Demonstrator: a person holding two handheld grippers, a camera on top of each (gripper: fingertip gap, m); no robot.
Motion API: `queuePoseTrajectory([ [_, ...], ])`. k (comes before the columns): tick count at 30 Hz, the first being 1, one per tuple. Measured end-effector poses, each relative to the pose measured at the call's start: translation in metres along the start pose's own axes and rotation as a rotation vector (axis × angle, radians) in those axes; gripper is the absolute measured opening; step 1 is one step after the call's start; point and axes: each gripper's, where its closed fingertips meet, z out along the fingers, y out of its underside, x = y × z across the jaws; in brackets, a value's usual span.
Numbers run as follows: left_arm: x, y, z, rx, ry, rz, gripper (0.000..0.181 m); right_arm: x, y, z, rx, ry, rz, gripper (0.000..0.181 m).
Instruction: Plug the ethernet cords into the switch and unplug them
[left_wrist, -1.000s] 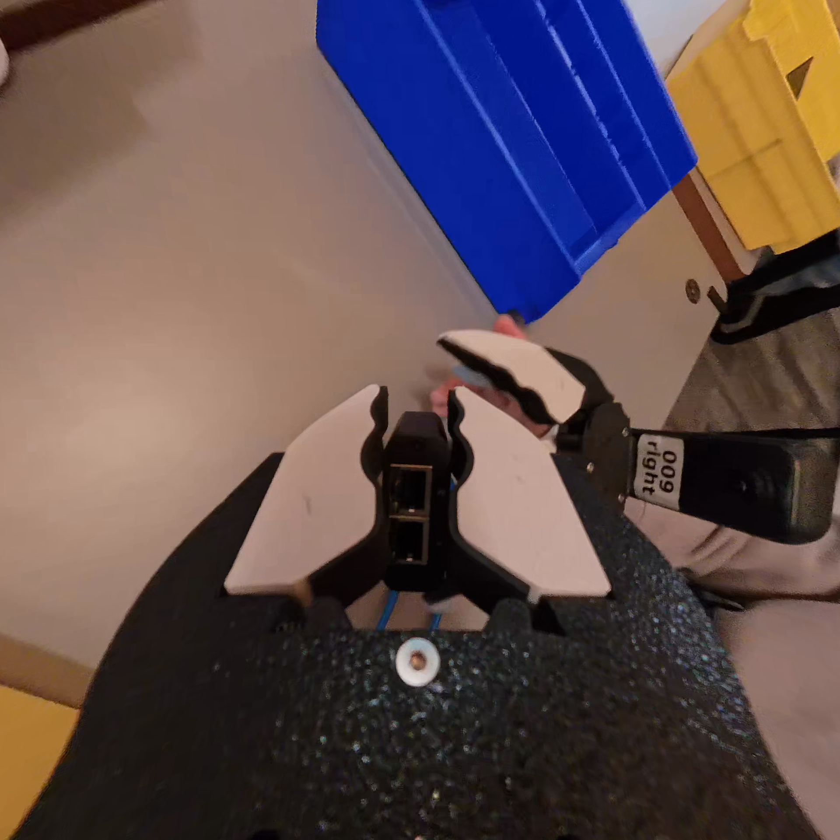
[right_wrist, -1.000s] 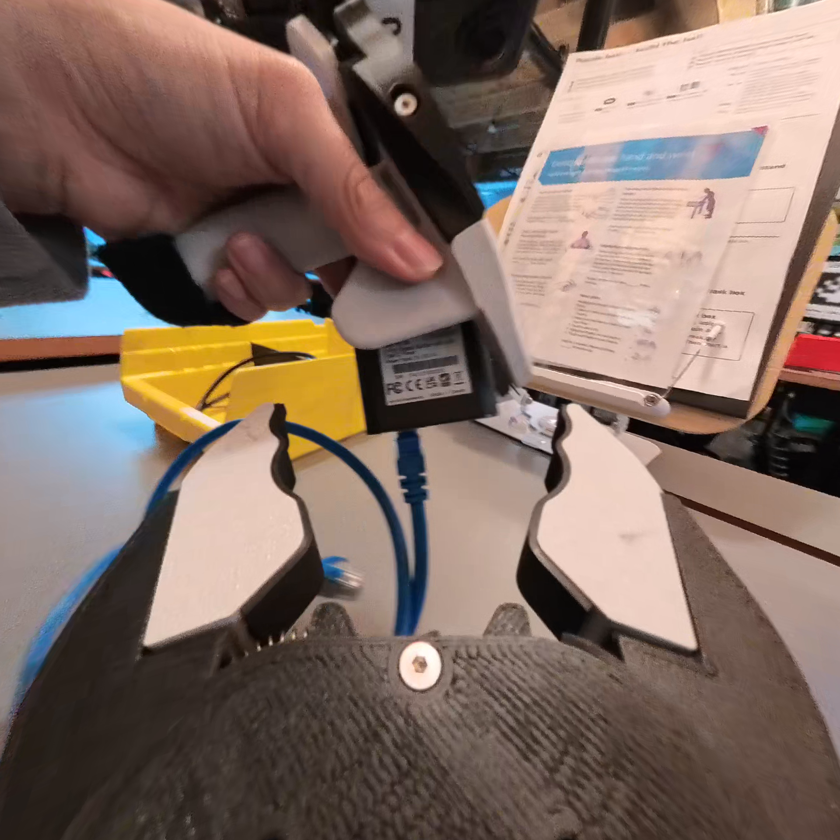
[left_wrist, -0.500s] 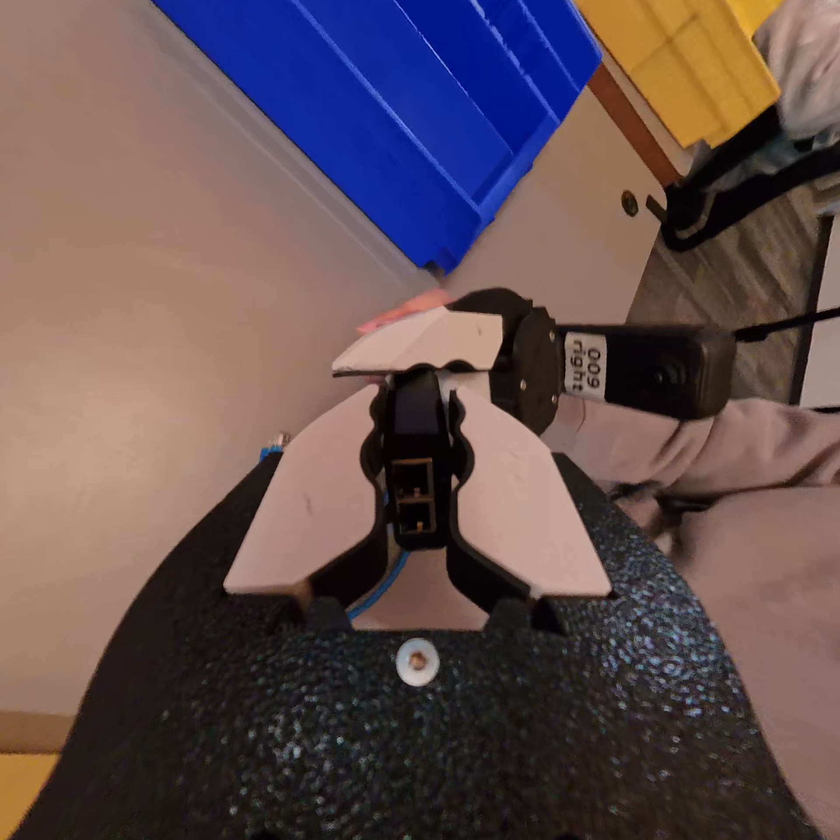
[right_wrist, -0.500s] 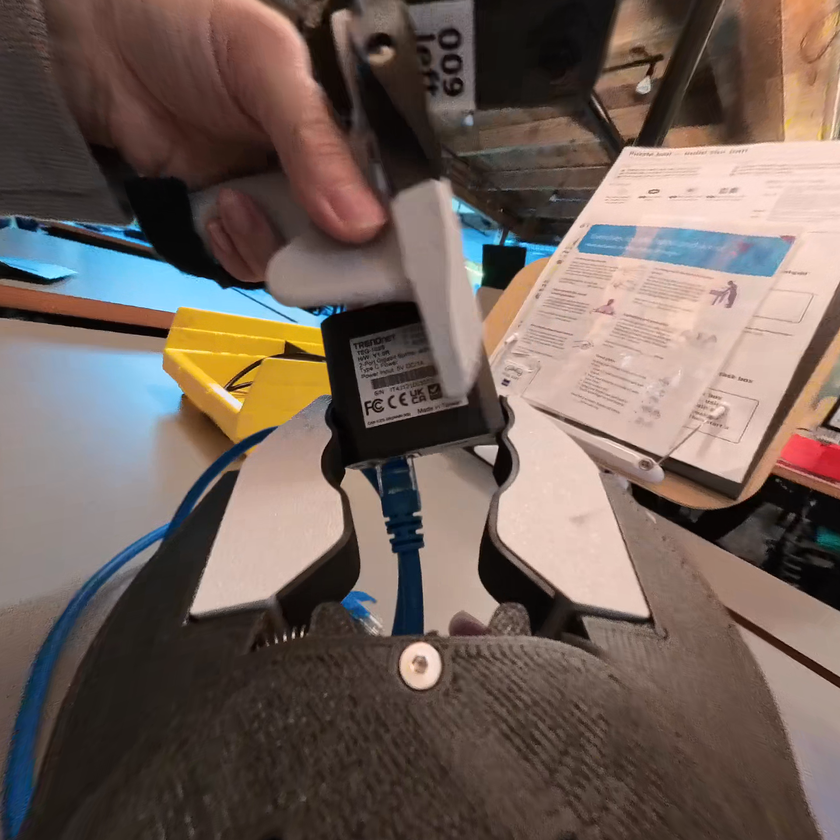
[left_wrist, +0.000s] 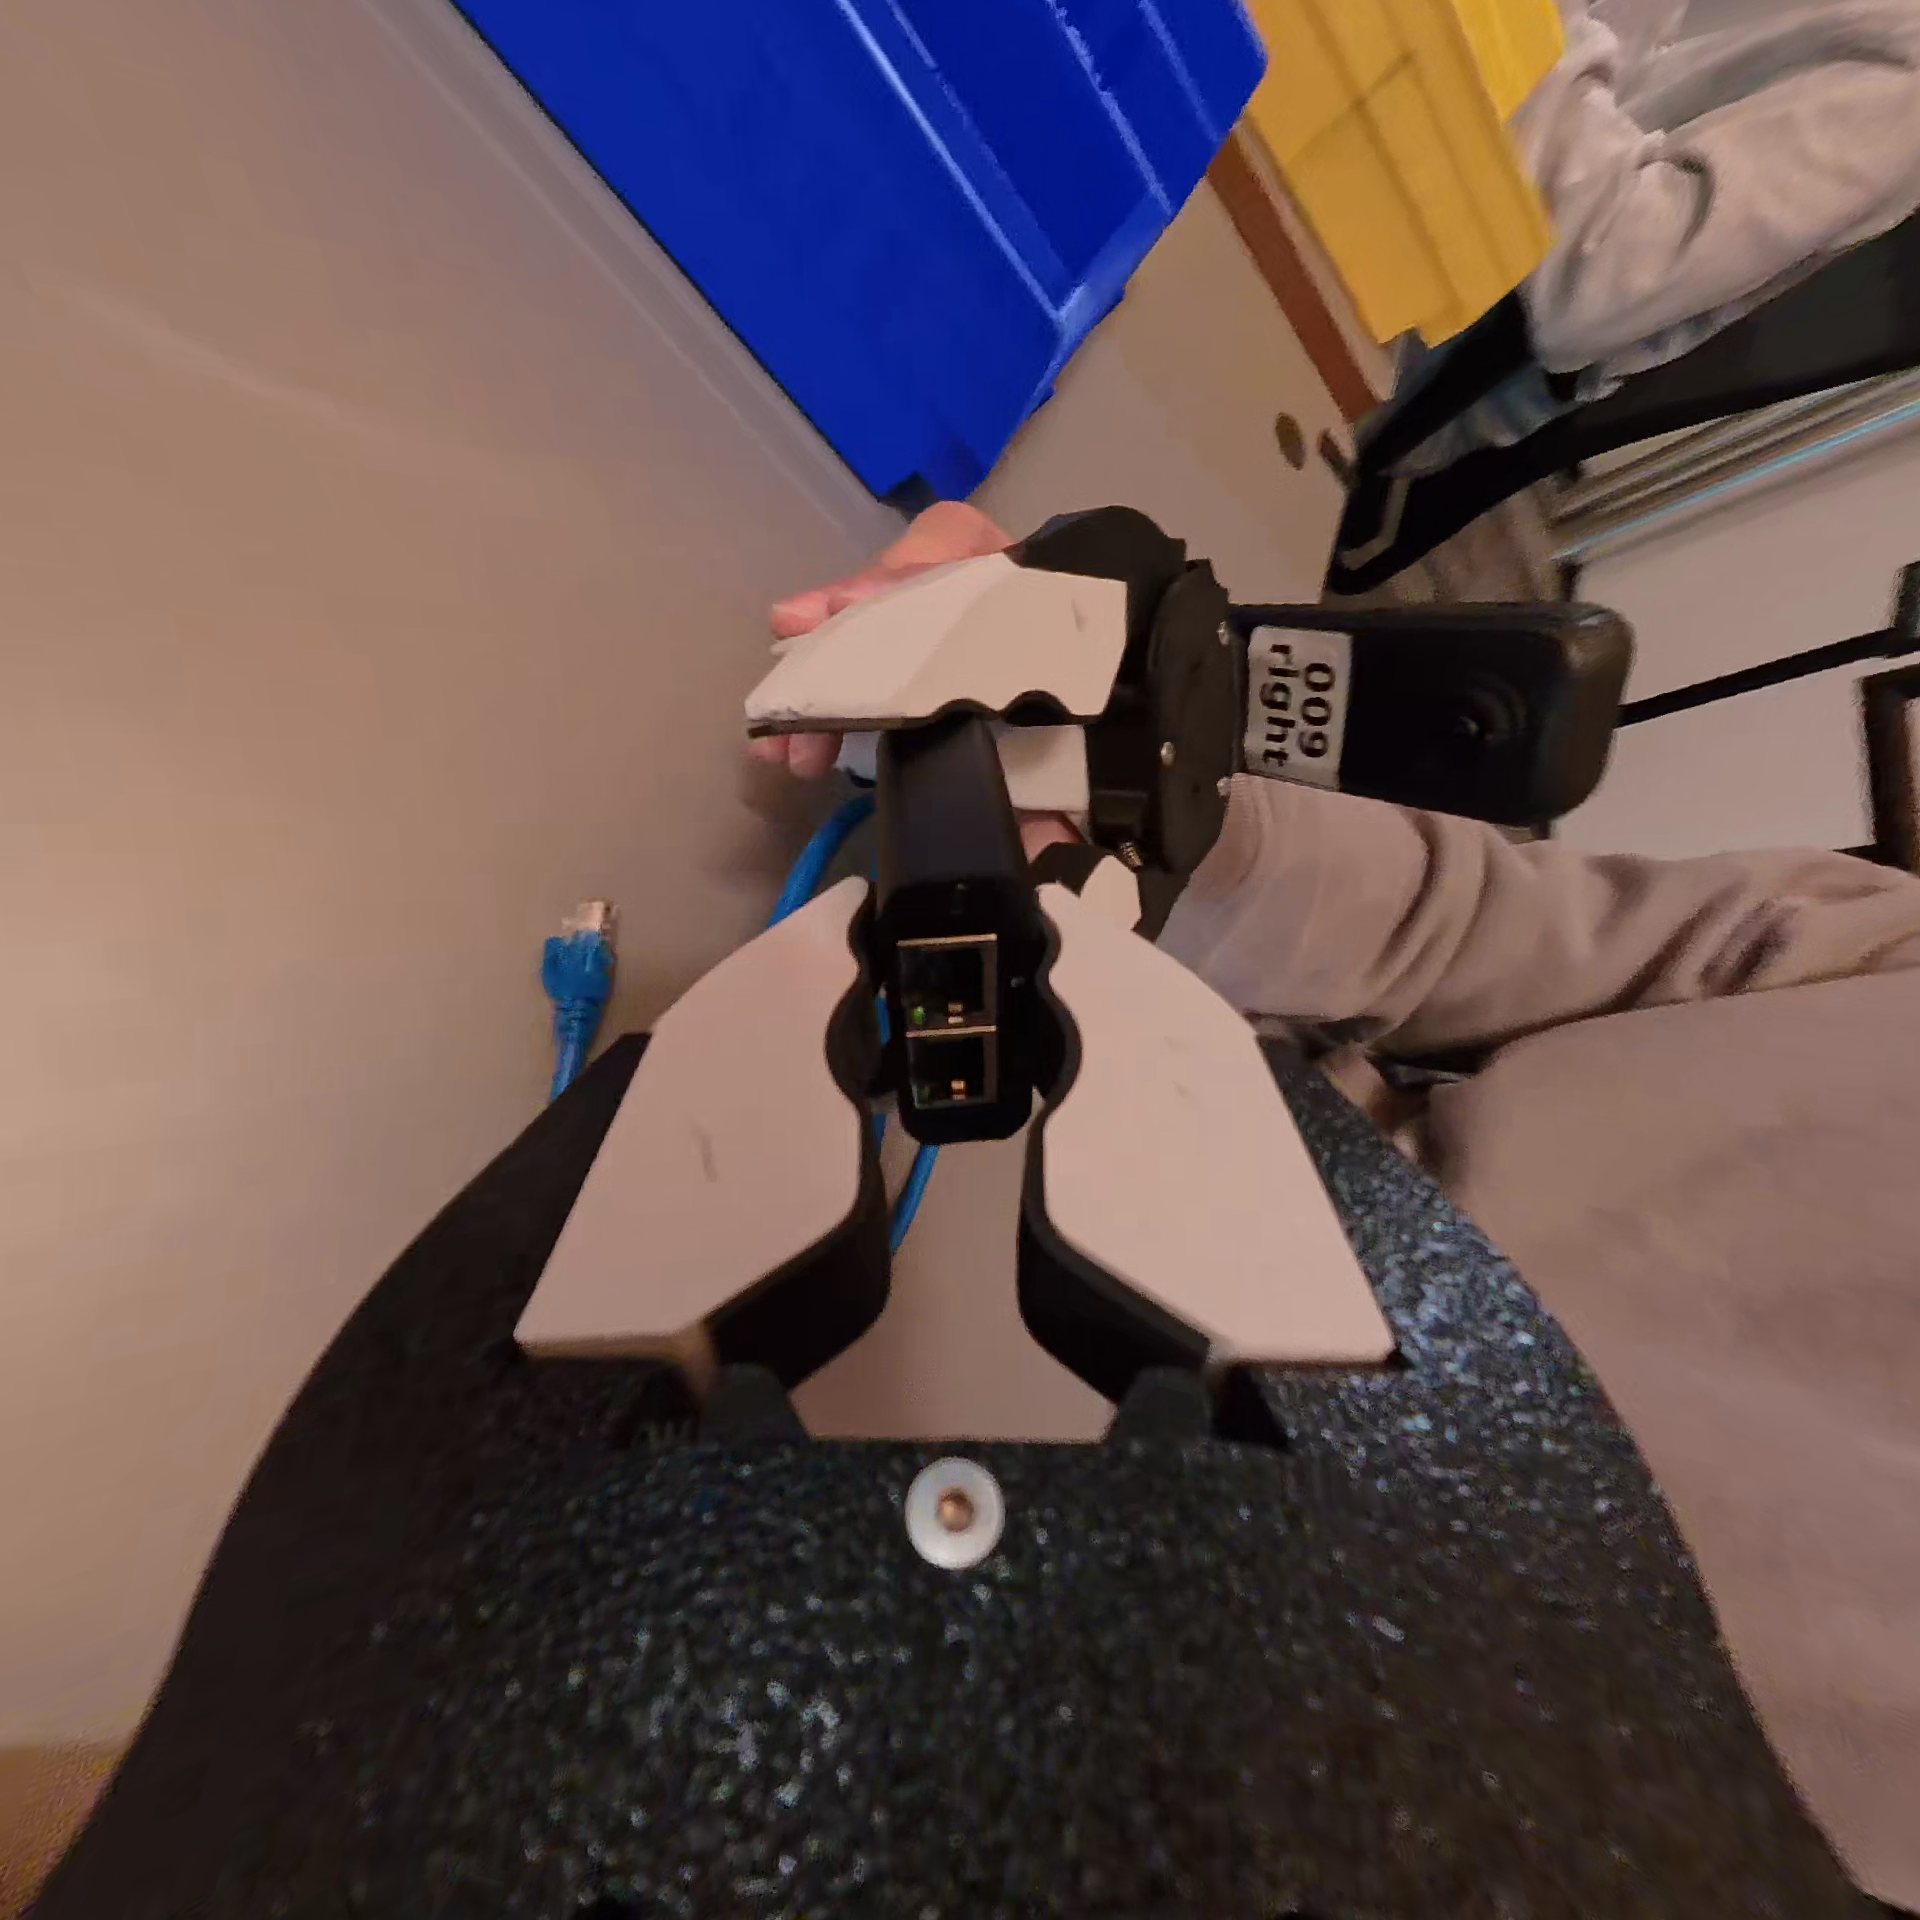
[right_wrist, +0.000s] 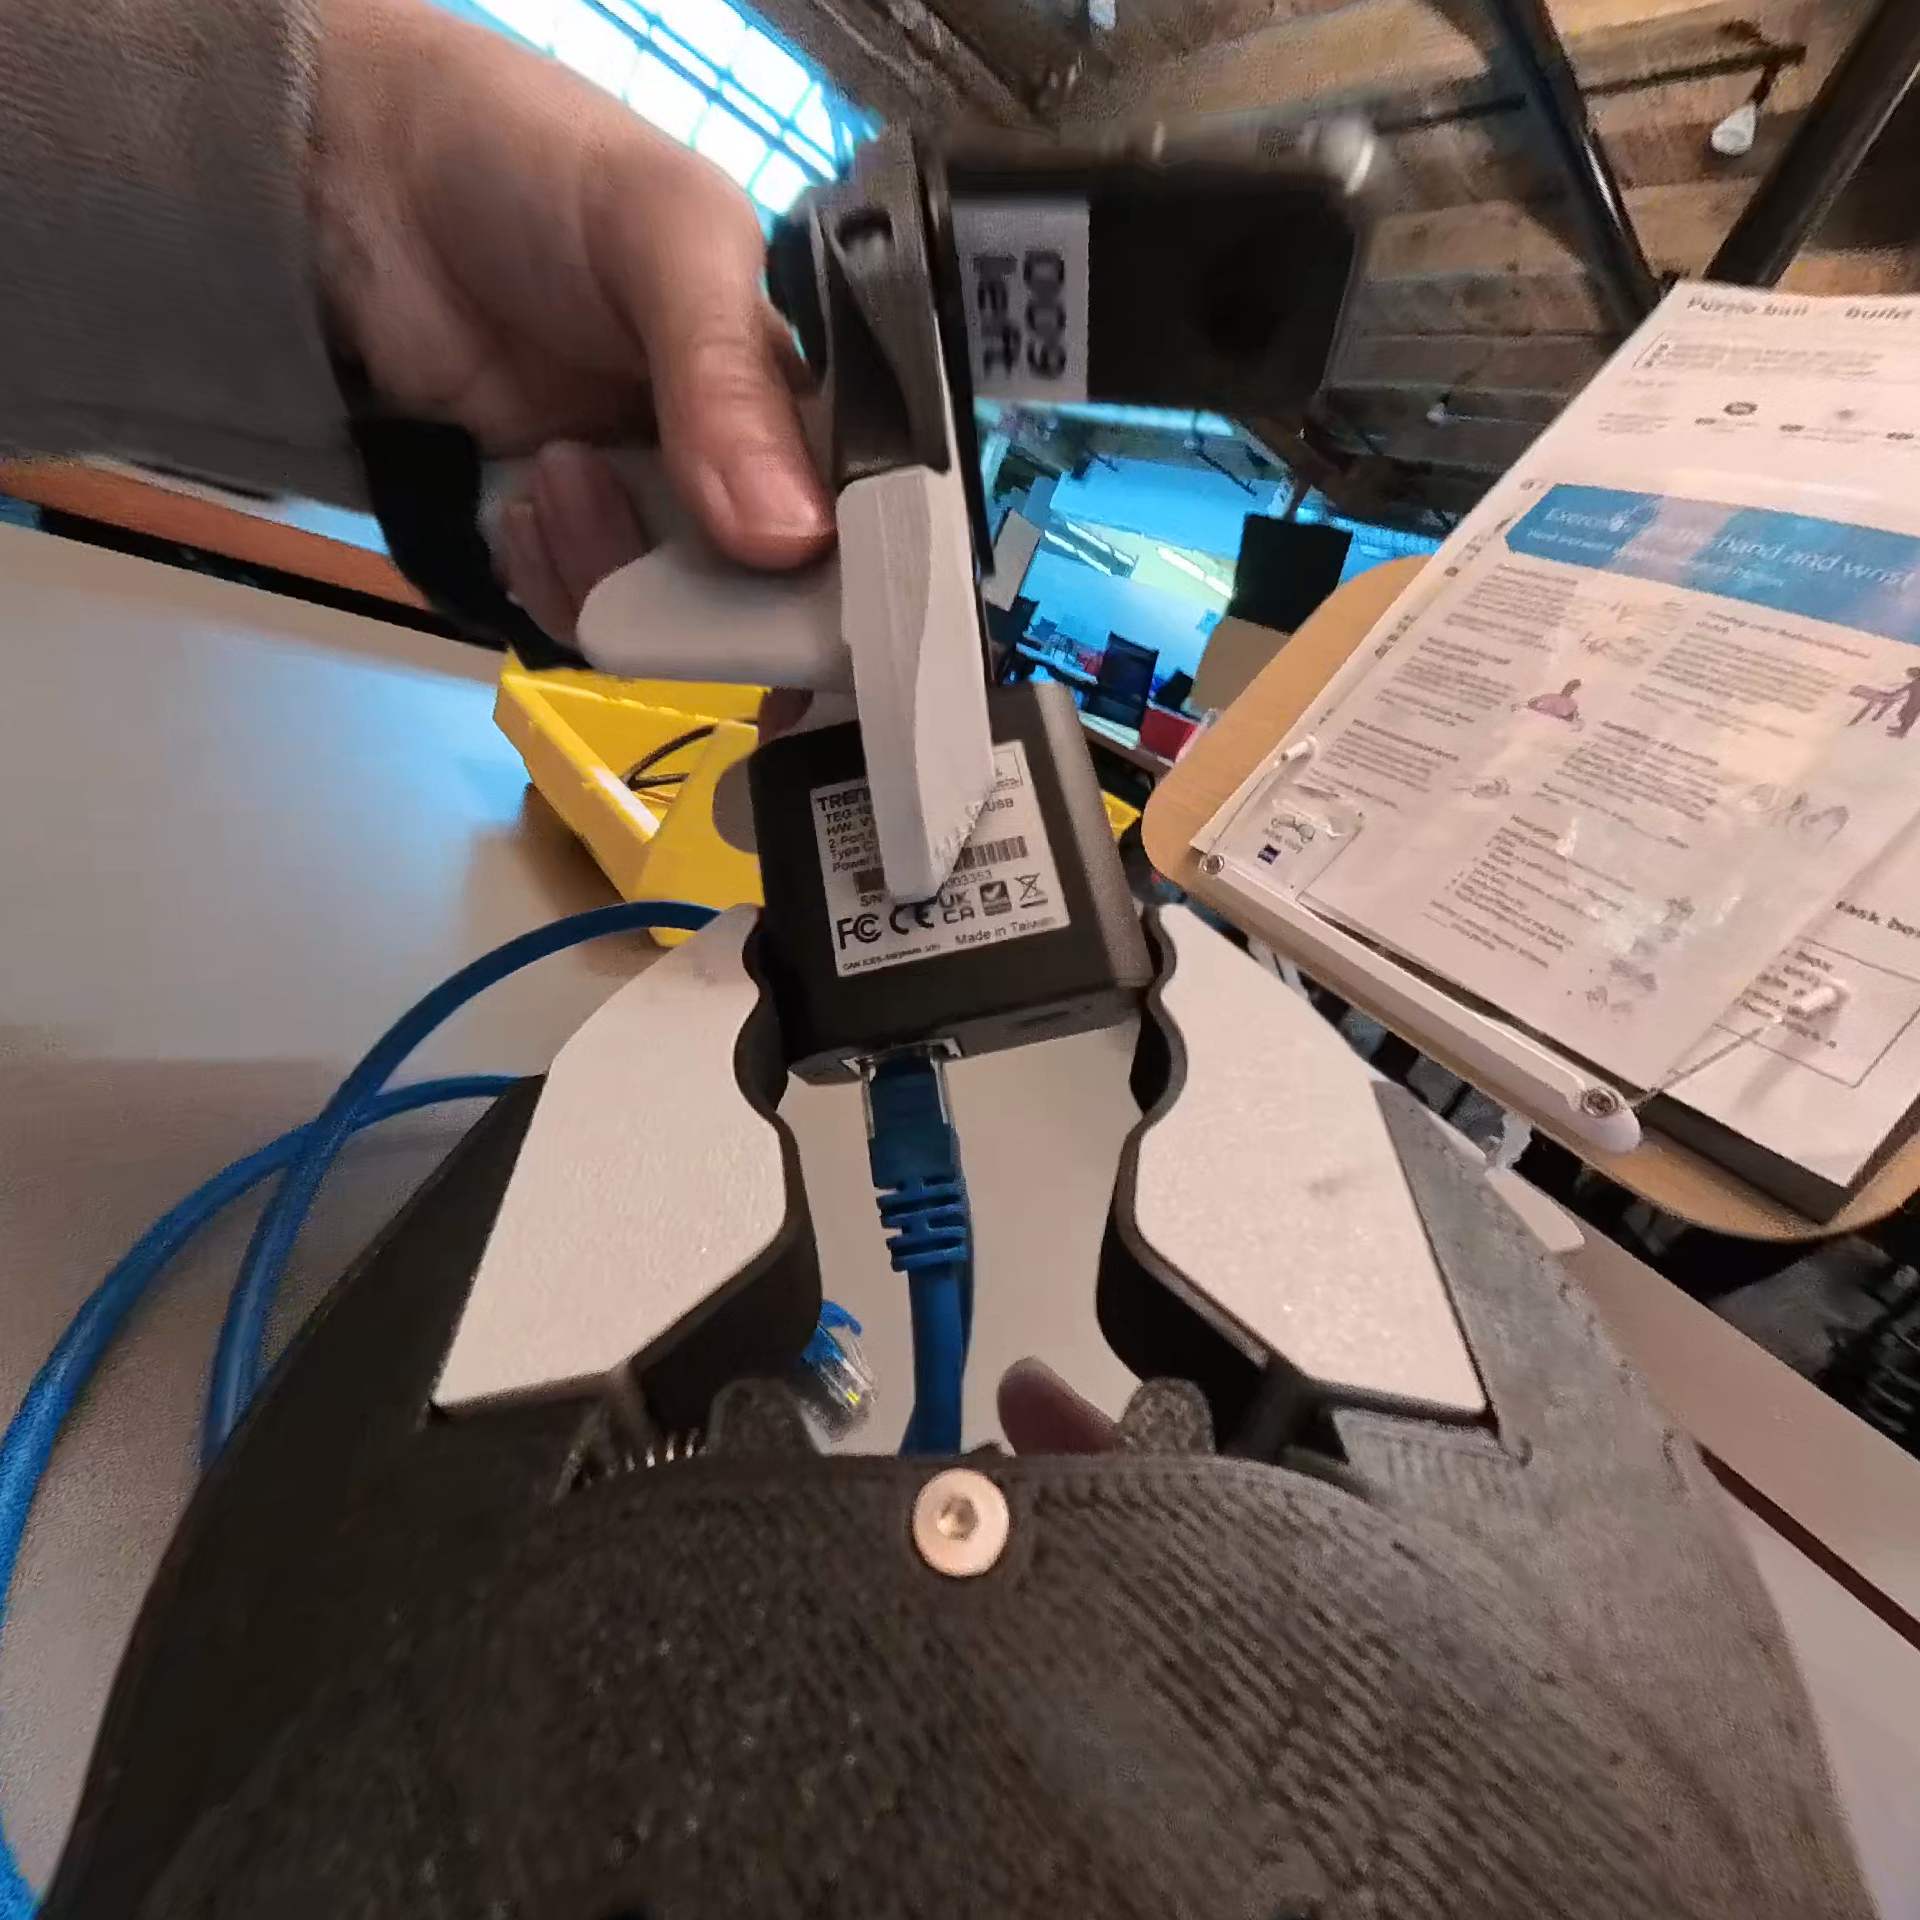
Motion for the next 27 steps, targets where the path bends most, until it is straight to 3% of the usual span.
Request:
queuePoseTrajectory([
  [4, 0.005, 0.006, 0.002, 0.029, 0.219, -0.151, 0.023, -0.012, -0.015, -0.004, 0.144, -0.059, -0.020, 0.071],
  [6, 0.004, 0.010, 0.004, 0.043, 0.267, -0.201, 0.023, -0.016, -0.011, -0.002, 0.122, -0.101, 0.021, 0.073],
  [27, 0.003, 0.014, 0.003, 0.028, 0.288, -0.253, 0.024, -0.023, -0.006, -0.003, 0.088, -0.183, 0.078, 0.072],
])
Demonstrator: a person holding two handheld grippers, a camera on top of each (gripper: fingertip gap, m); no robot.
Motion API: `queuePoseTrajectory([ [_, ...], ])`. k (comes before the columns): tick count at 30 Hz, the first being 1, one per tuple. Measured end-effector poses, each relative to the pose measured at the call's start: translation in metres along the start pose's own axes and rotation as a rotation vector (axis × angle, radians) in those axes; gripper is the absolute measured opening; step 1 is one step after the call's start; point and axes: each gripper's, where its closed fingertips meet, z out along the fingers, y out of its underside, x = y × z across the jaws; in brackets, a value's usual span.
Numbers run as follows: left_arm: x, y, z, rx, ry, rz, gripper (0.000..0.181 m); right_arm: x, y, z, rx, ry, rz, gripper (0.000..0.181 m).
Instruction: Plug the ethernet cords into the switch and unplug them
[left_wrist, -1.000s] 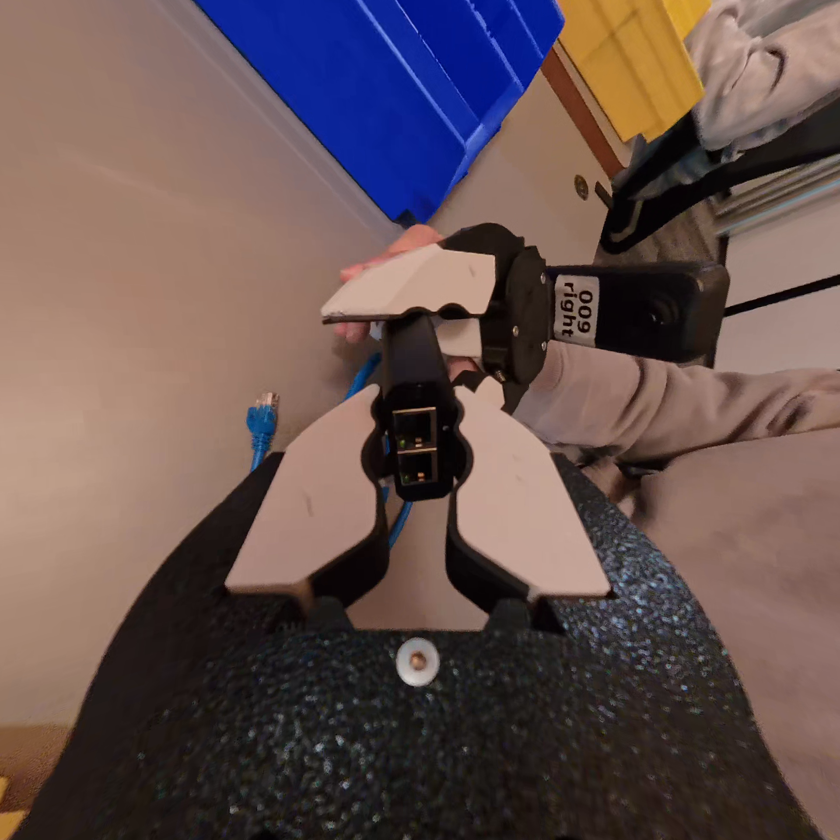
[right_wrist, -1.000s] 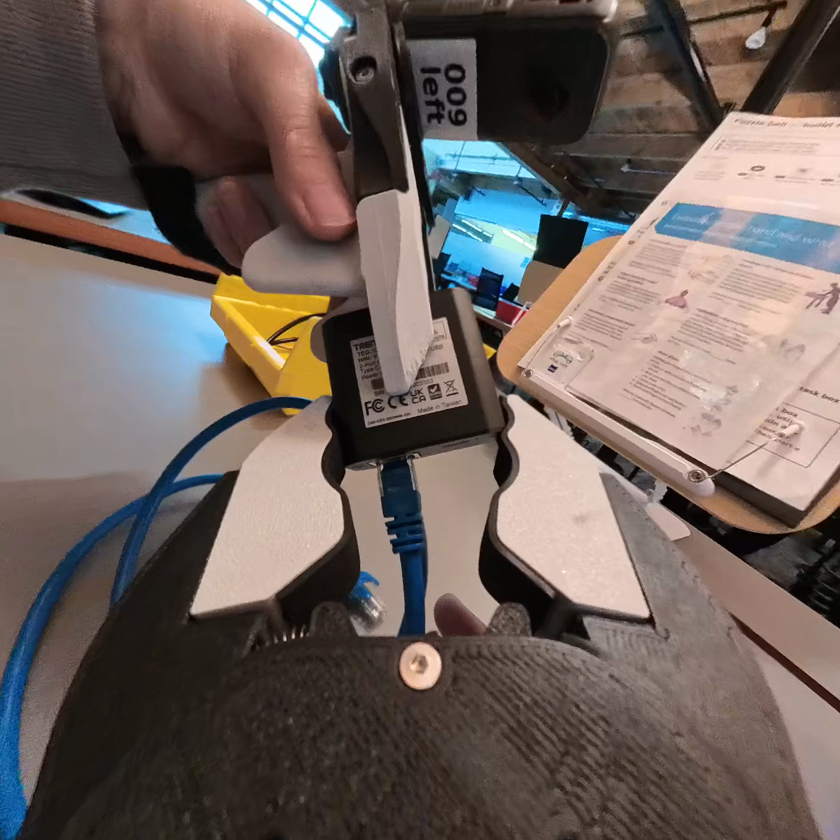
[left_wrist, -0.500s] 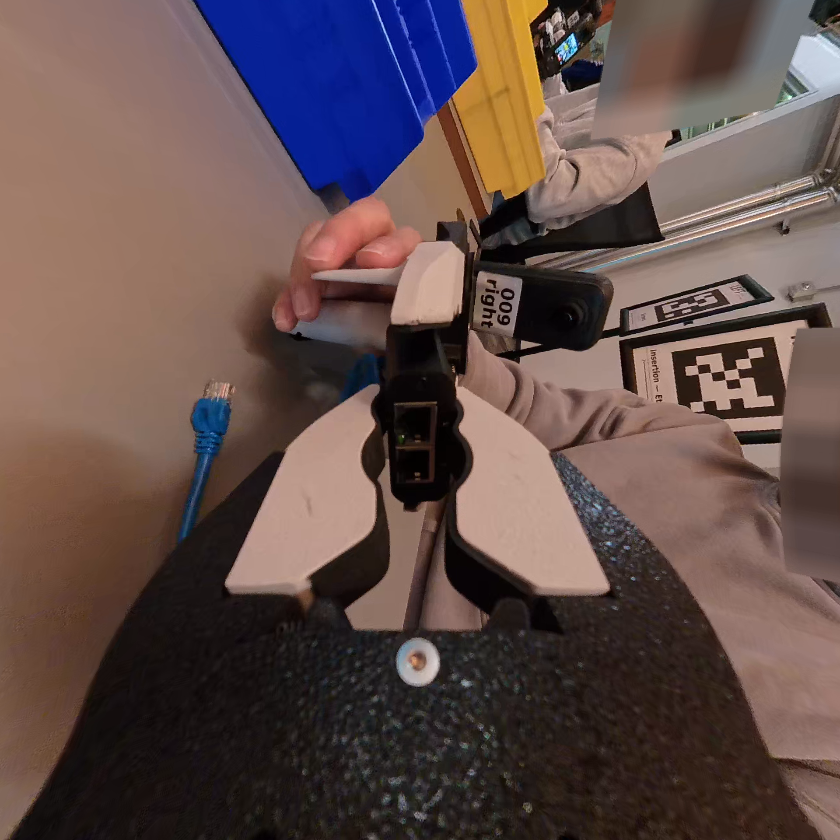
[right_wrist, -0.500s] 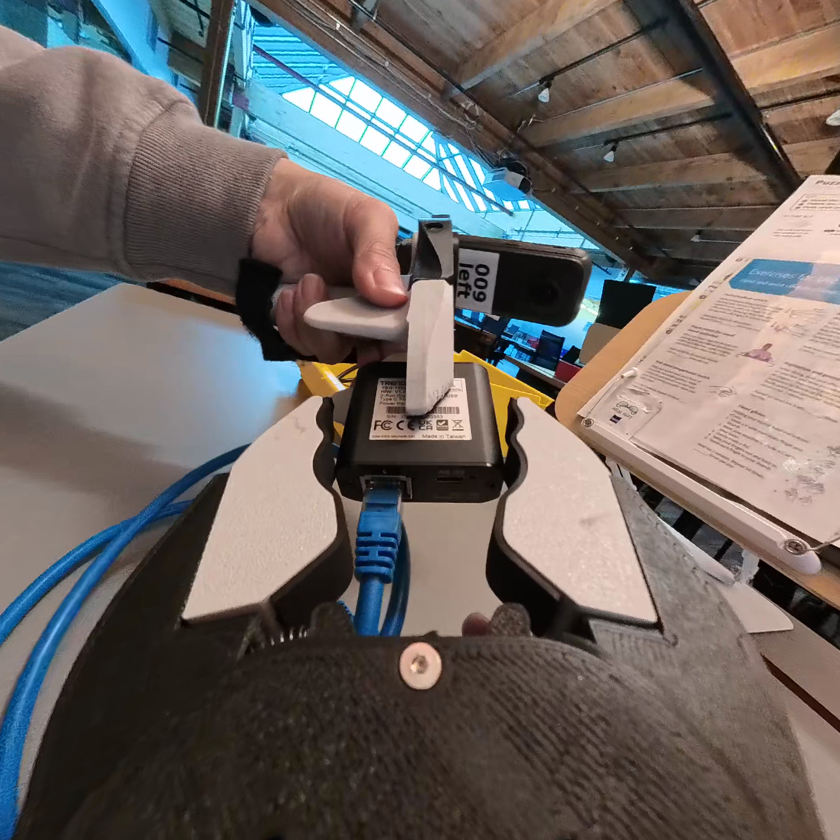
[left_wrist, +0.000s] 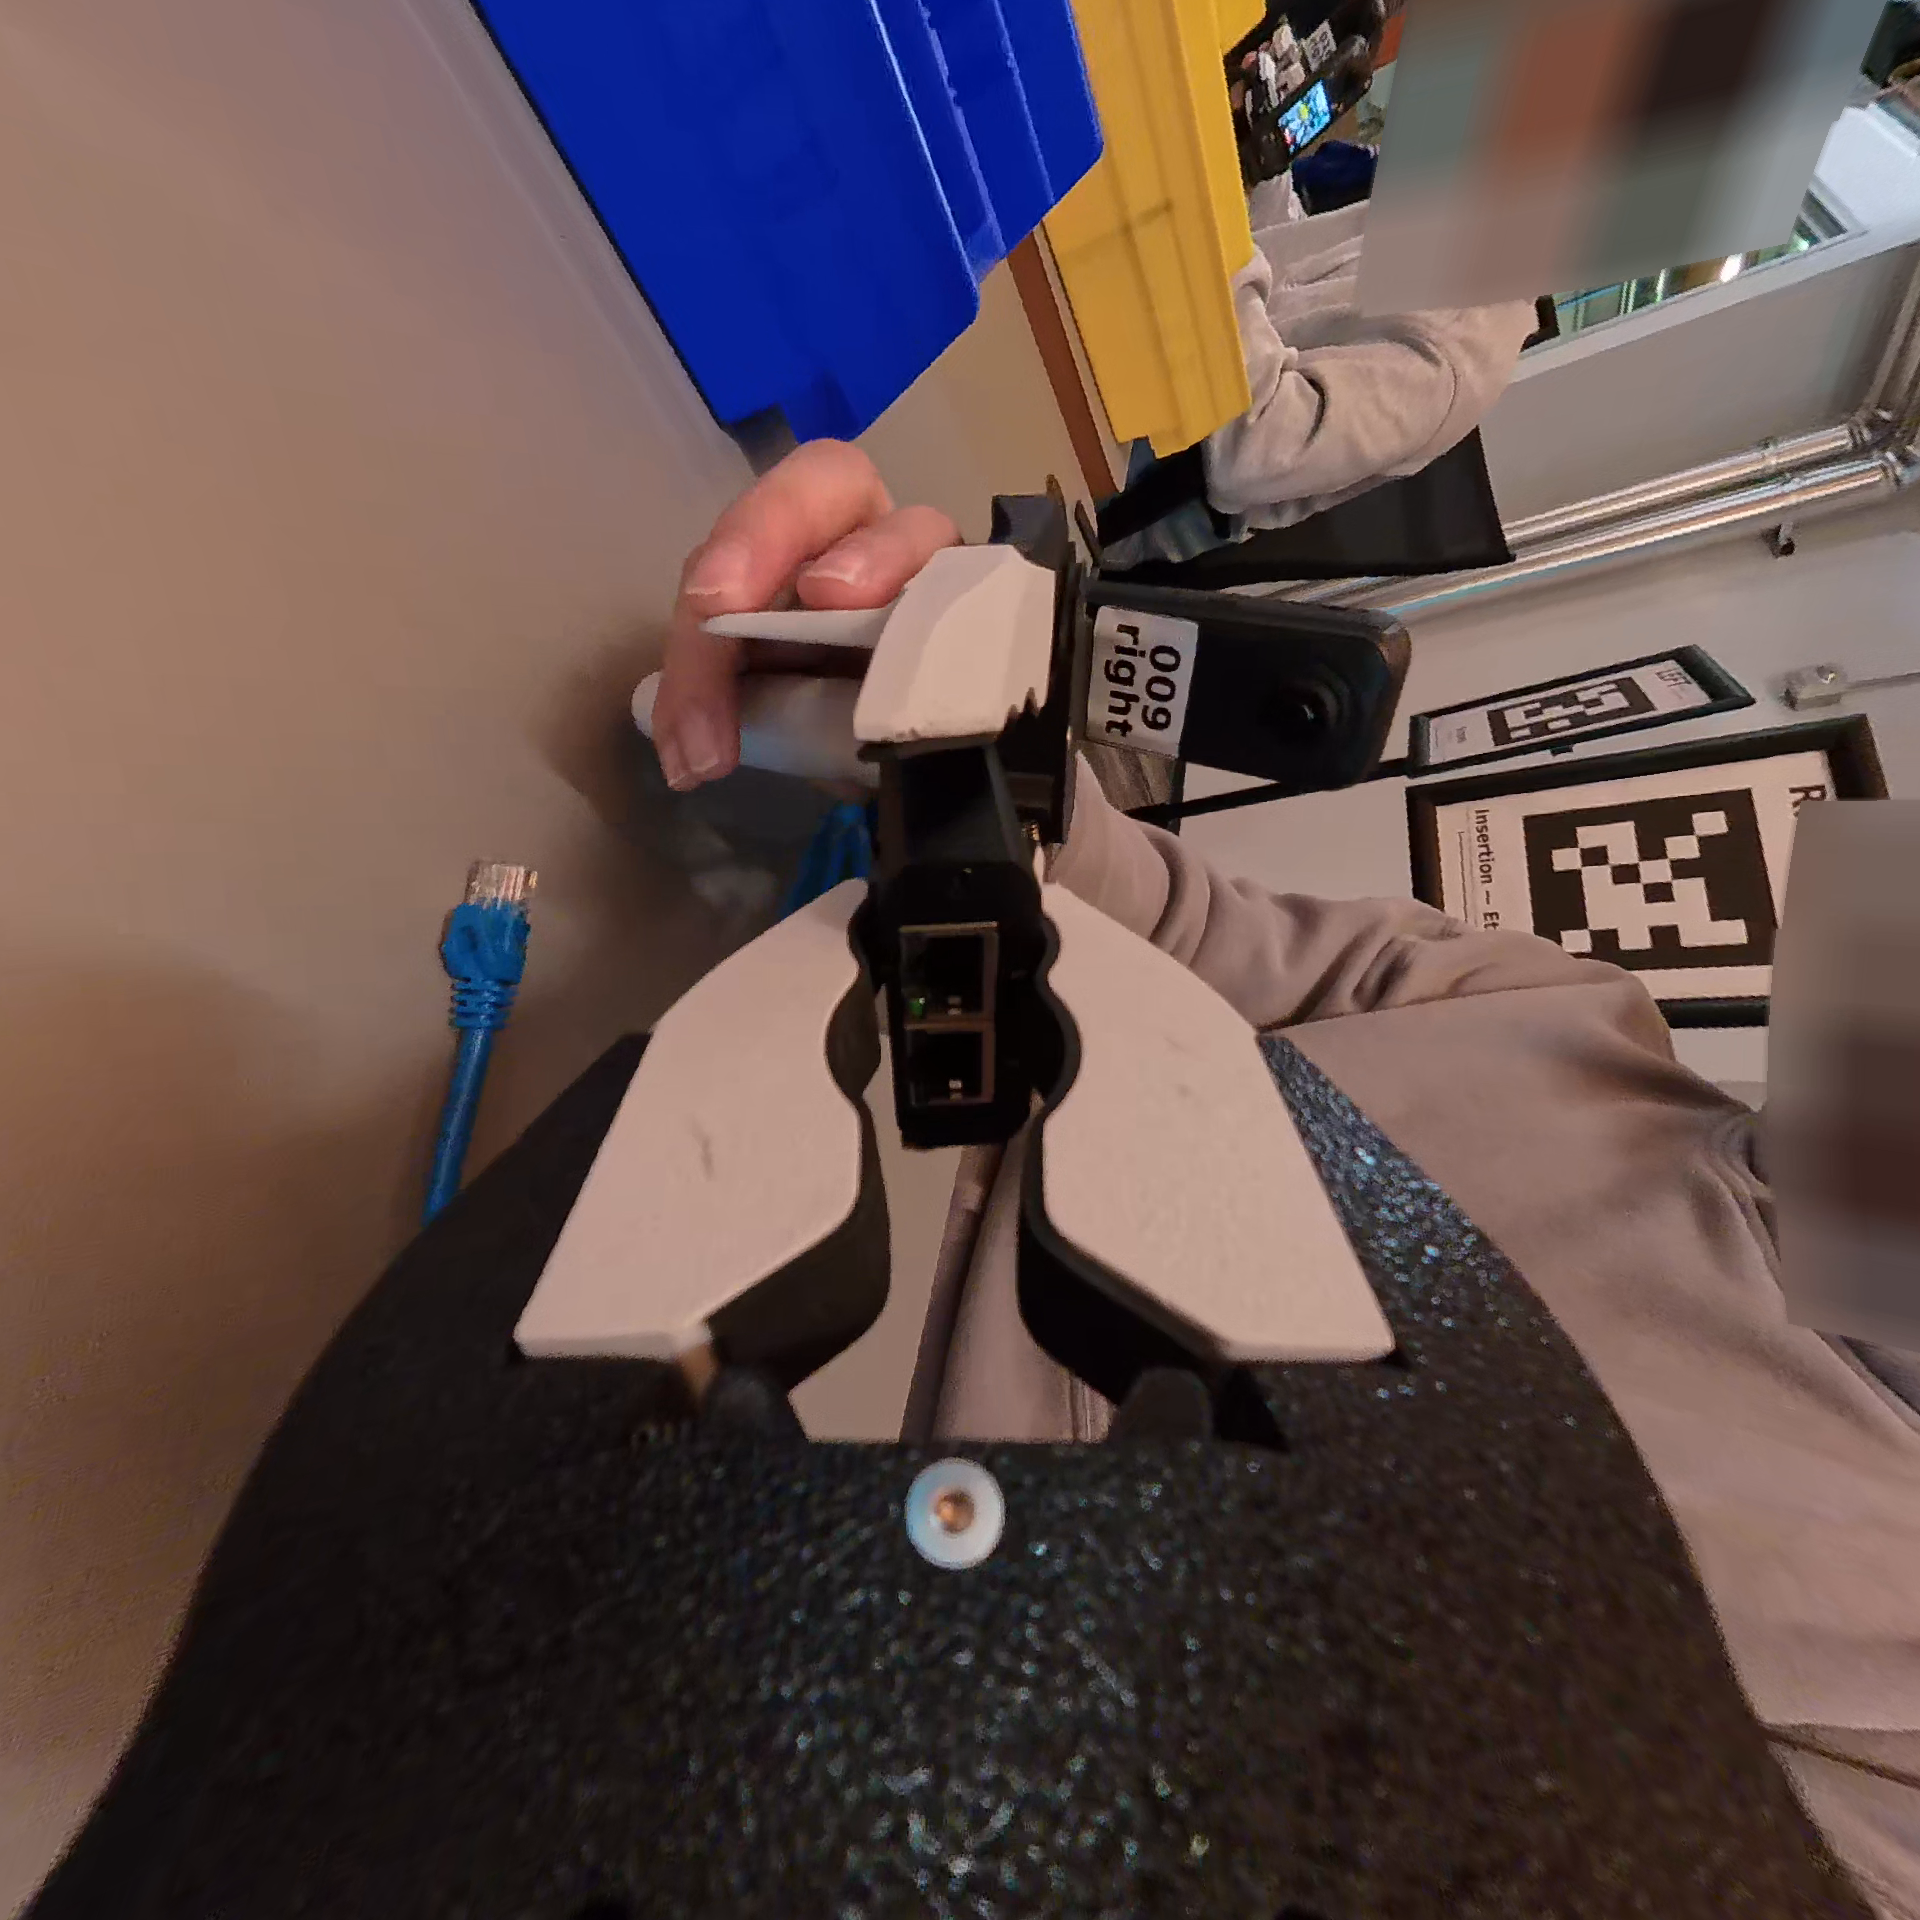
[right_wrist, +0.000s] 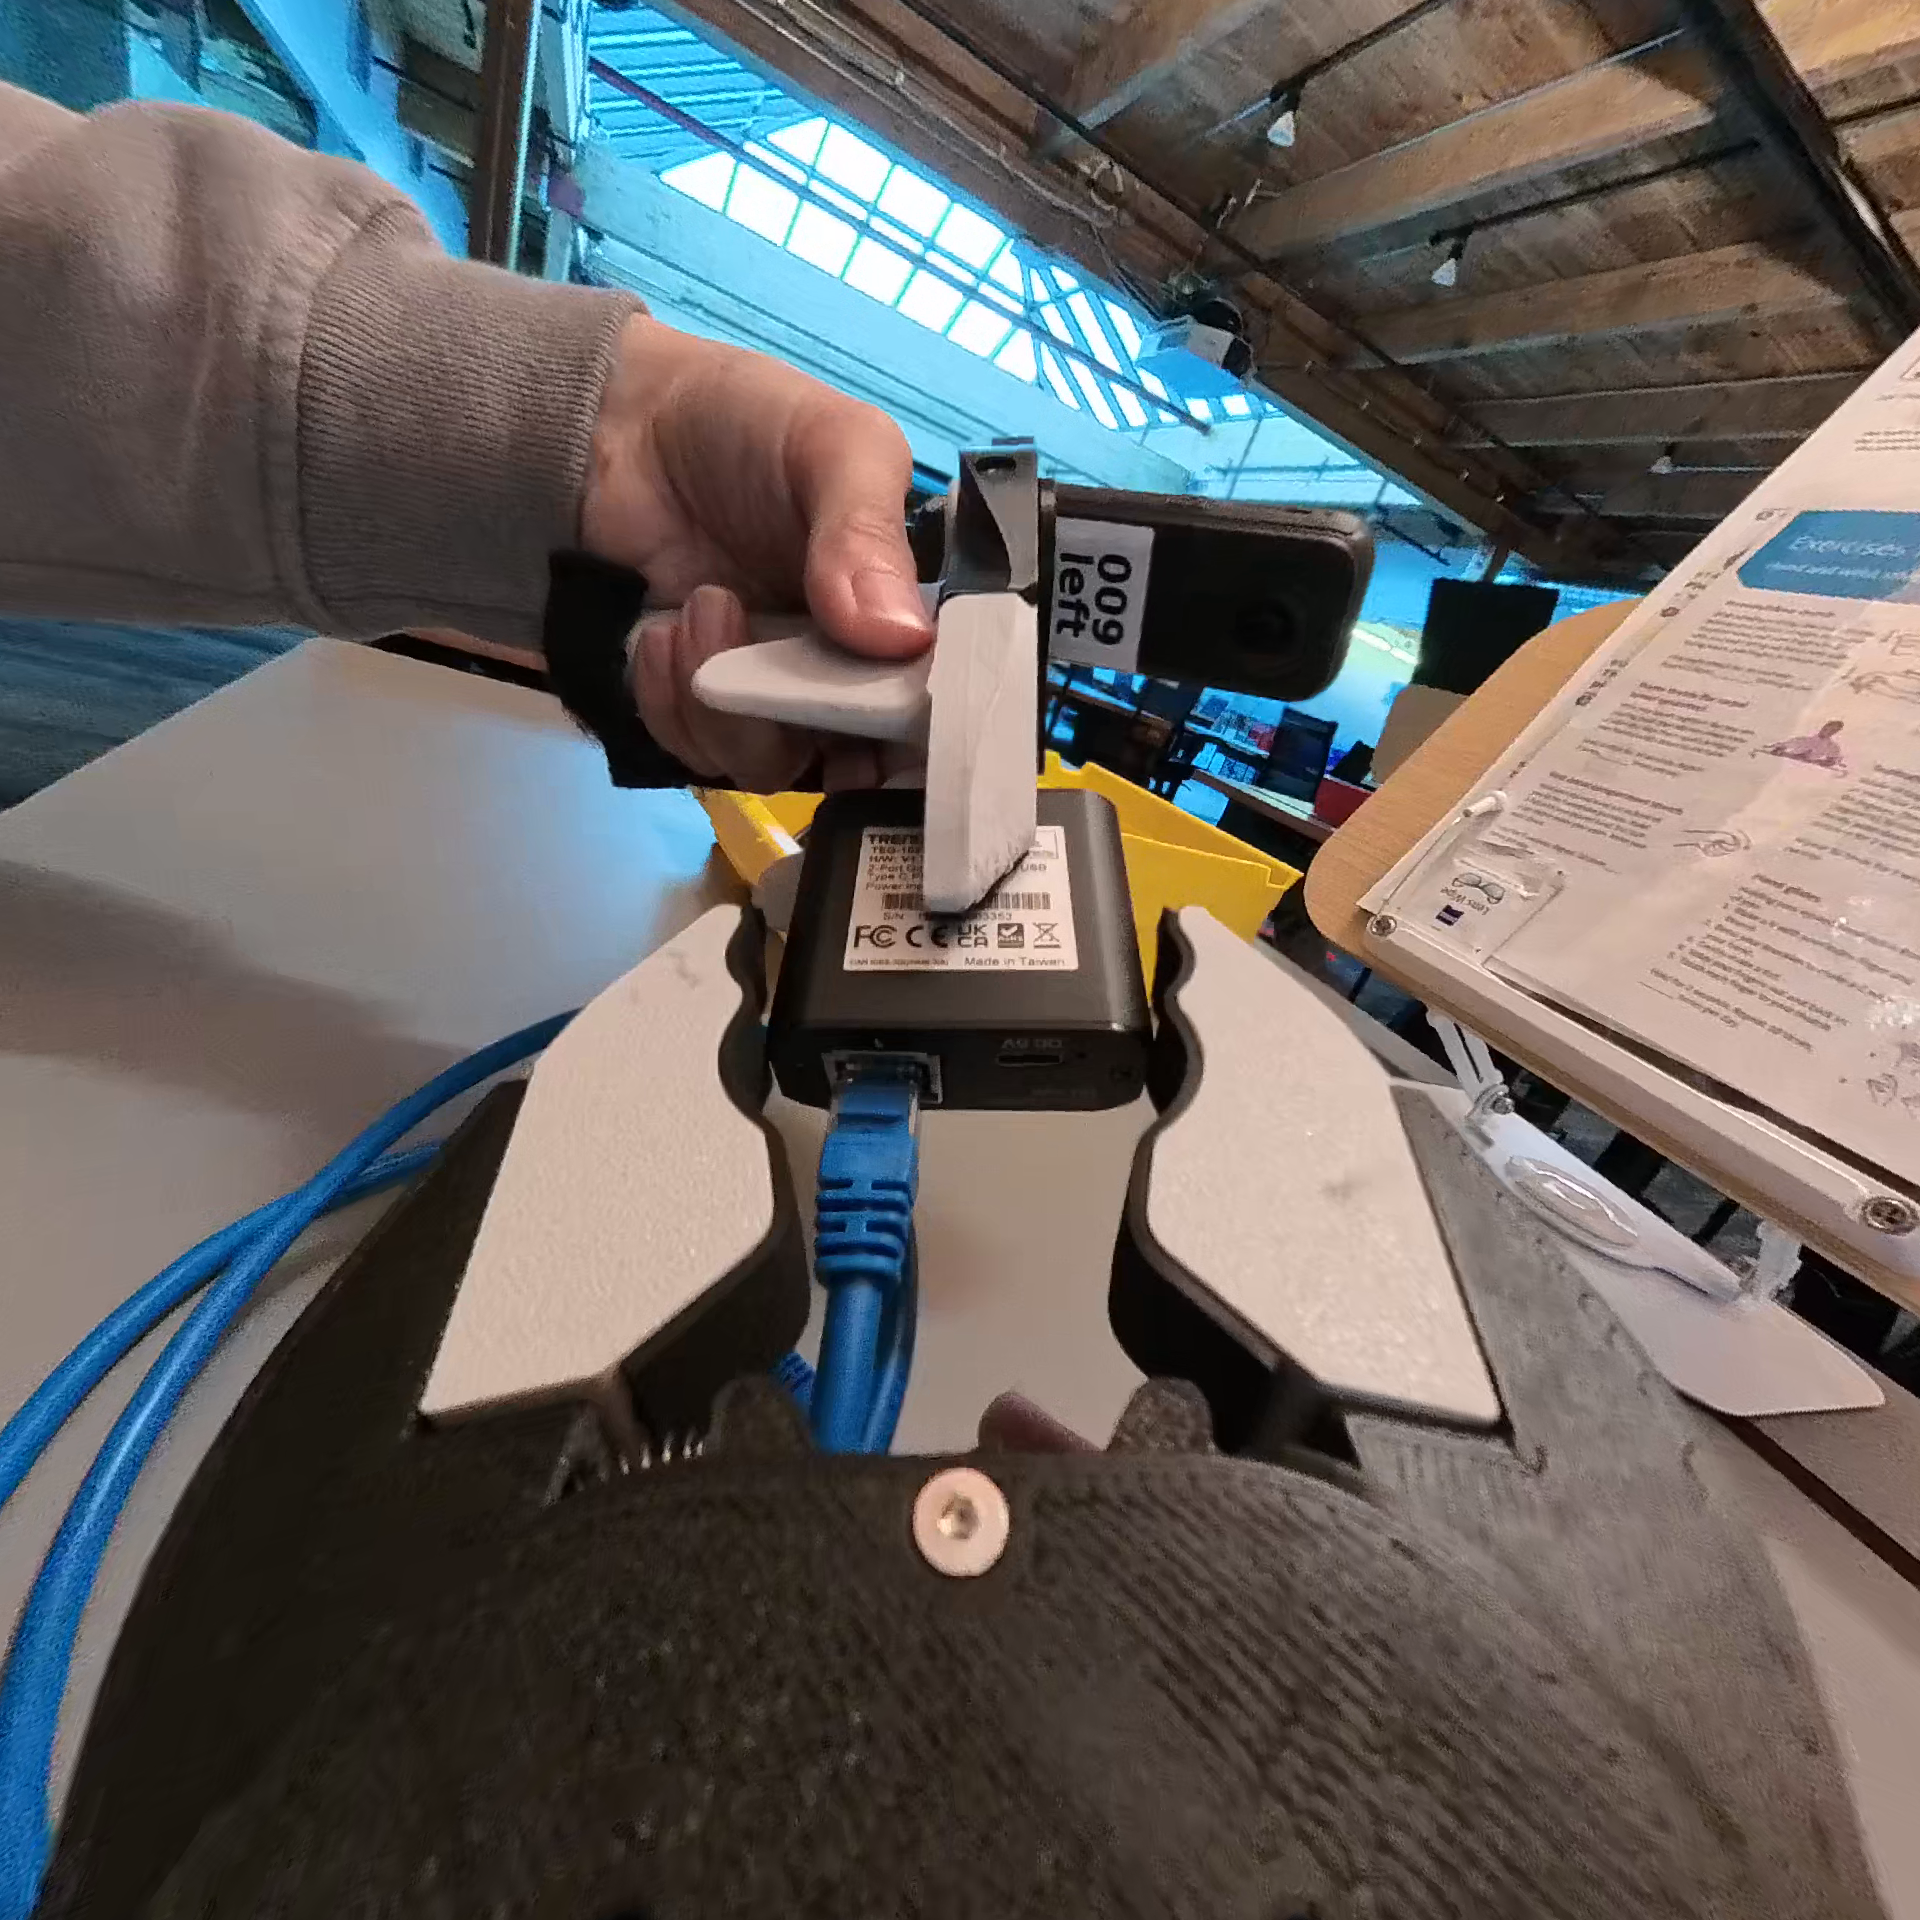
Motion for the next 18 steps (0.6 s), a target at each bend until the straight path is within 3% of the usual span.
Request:
queuePoseTrajectory([
  [14, 0.000, 0.001, 0.001, 0.032, 0.025, 0.002, 0.025, -0.004, 0.004, -0.002, -0.035, -0.082, 0.111, 0.071],
  [18, 0.011, -0.006, -0.007, 0.105, 0.000, 0.127, 0.031, -0.001, -0.006, -0.012, 0.041, -0.129, 0.202, 0.071],
])
